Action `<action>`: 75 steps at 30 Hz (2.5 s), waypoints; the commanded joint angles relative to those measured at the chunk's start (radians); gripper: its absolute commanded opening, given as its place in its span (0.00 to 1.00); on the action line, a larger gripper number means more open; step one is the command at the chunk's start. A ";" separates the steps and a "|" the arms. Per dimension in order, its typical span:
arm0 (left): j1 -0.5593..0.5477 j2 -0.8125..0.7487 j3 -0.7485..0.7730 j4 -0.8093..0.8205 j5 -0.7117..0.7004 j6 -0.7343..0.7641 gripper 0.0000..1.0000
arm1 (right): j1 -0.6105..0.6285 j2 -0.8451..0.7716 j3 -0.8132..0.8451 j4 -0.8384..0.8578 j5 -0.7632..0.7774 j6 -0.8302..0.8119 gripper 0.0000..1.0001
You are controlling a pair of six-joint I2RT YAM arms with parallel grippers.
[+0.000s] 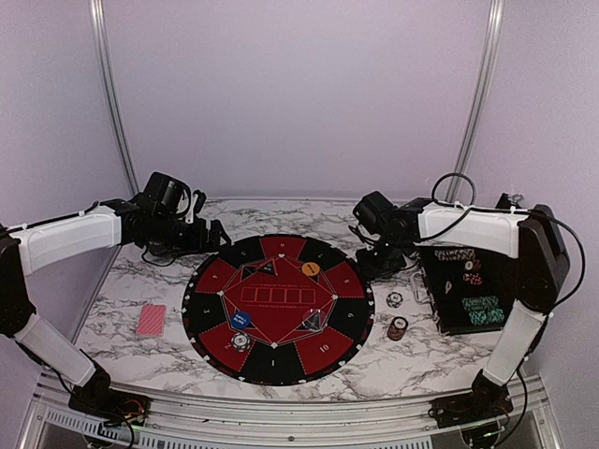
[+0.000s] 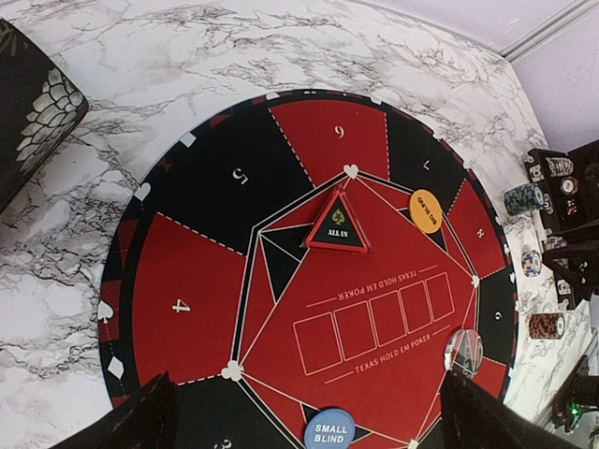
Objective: Distribute texas hold em gaming equipment
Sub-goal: Pick up the pile of poker chips from the pile of poker chips, then place the poker chips pile in the big blind area.
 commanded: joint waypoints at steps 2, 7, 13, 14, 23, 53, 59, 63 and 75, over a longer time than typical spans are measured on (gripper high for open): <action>0.000 -0.028 -0.013 -0.004 0.018 0.013 0.99 | 0.013 0.067 0.096 0.010 -0.007 -0.024 0.37; 0.000 -0.027 -0.016 -0.003 0.021 0.012 0.99 | 0.014 0.138 0.169 0.022 -0.015 -0.048 0.37; 0.000 -0.025 -0.016 -0.002 0.024 0.013 0.99 | 0.013 0.233 0.250 0.030 -0.022 -0.072 0.36; -0.001 -0.025 -0.017 -0.003 0.024 0.013 0.99 | 0.013 0.248 0.263 0.029 -0.023 -0.075 0.37; 0.000 -0.024 -0.017 -0.003 0.025 0.014 0.99 | 0.010 0.374 0.383 0.026 -0.011 -0.103 0.37; 0.000 -0.008 -0.017 0.002 0.034 0.011 0.99 | -0.080 0.485 0.430 0.060 -0.054 -0.128 0.37; 0.000 -0.006 -0.018 0.002 0.036 0.011 0.99 | -0.080 0.482 0.423 0.058 -0.055 -0.131 0.40; 0.000 -0.005 -0.019 0.002 0.036 0.010 0.99 | -0.080 0.481 0.425 0.056 -0.054 -0.130 0.44; 0.000 -0.005 -0.019 0.002 0.039 0.010 0.99 | -0.080 0.478 0.437 0.045 -0.052 -0.132 0.49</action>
